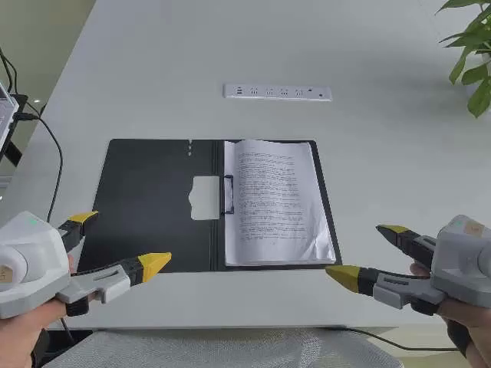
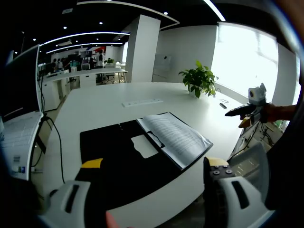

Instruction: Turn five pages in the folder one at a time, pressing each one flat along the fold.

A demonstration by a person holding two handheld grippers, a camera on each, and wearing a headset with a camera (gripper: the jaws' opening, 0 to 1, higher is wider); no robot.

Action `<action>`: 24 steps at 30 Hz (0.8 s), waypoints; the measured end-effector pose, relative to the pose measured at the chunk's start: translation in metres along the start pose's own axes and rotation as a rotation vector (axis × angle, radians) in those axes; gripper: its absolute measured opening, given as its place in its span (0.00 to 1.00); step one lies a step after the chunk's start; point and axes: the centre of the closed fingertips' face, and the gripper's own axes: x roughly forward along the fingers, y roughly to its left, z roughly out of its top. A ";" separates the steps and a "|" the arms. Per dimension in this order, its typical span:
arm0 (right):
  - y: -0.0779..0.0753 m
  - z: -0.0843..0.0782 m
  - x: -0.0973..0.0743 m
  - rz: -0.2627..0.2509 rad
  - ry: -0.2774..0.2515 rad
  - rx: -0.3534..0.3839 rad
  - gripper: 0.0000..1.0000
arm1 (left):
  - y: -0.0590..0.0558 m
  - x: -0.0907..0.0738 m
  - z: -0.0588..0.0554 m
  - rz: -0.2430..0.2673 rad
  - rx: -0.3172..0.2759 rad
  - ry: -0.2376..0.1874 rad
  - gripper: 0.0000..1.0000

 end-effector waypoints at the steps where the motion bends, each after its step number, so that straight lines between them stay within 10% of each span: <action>1: 0.000 0.000 0.000 -0.001 0.000 0.001 0.81 | 0.000 0.000 0.000 -0.001 0.000 0.000 0.83; 24: 0.002 0.000 0.000 0.013 -0.010 0.014 0.79 | -0.005 0.000 -0.001 -0.010 0.004 0.004 0.83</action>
